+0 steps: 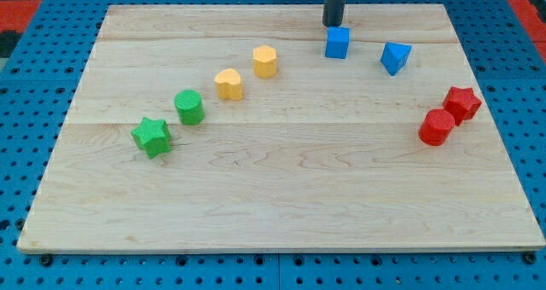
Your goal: Move the blue cube diagonally to the bottom right of the yellow hexagon
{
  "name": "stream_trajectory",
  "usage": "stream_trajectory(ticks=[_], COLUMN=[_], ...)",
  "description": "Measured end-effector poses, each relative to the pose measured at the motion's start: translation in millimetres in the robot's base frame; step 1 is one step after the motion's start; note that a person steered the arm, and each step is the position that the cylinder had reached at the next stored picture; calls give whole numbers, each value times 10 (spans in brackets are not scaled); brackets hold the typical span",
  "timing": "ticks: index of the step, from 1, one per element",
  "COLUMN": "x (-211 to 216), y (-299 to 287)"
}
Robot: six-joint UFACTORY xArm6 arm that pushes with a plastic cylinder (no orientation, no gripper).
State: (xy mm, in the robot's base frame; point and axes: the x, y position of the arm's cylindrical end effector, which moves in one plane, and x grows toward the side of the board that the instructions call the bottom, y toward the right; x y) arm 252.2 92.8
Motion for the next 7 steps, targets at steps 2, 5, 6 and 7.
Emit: stream_trajectory(ticks=[2,5,6,7], x=[770,629,930,1210], y=[0,354,424,465])
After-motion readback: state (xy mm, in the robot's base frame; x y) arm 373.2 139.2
